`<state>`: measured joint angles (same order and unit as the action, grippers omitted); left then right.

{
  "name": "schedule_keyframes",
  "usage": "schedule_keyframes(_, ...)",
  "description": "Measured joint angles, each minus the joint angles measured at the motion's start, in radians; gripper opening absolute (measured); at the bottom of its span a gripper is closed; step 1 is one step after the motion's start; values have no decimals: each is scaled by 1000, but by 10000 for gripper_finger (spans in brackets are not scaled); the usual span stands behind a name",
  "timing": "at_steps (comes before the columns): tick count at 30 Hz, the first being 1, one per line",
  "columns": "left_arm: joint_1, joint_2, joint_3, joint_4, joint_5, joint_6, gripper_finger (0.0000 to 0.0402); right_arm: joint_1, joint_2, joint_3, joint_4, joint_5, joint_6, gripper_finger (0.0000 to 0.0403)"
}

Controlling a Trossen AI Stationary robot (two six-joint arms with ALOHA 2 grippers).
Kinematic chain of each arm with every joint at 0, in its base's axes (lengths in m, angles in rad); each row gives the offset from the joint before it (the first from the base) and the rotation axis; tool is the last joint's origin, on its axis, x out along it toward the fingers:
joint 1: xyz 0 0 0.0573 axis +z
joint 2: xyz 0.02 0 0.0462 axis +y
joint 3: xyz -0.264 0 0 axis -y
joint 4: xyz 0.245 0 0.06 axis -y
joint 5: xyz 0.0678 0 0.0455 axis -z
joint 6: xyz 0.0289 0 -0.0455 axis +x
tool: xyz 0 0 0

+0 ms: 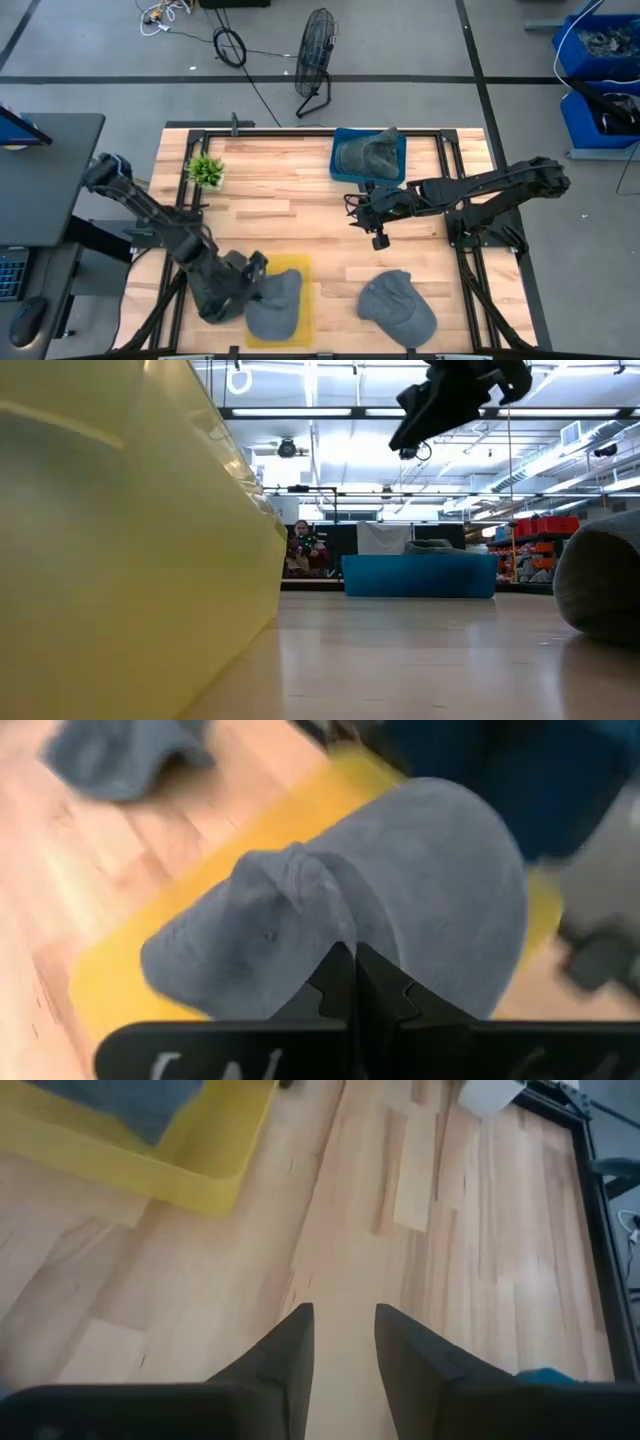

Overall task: Pick & Place hat
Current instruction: Put the top gray cap into the yellow bin

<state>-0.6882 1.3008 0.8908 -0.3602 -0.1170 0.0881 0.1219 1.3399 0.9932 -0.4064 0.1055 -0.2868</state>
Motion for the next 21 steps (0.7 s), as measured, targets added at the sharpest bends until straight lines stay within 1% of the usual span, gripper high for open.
schedule_keyframes(4, -1, 83, -1, 9, -55, 100, 3, 0, 0, 0, 8, 0, 18, 112)
schedule_keyframes(7, 31, 135, -1, 70, -60, 165, 5, 0, 0, 0, 9, 0, 20, 112)
schedule_keyframes(10, 72, 180, -1, 176, -56, 206, 9, 0, 0, 0, 17, 0, 21, 112)
schedule_keyframes(12, 94, 204, -1, 207, -50, 138, 10, 0, 0, 0, 24, 0, 22, 112)
schedule_keyframes(15, 121, 238, -1, 180, -42, -70, 11, 0, 0, 0, 22, 0, 41, 112)
schedule_keyframes(17, 137, 259, -1, 167, -41, -167, 12, 0, 0, 0, 15, 0, 43, 112)
schedule_keyframes(19, 145, 283, -1, 154, -40, -209, 12, 0, 0, 0, 12, 0, 42, 112)
schedule_keyframes(21, 154, 306, -1, 155, -42, -215, 13, 0, 0, 0, 9, 0, 43, 112)
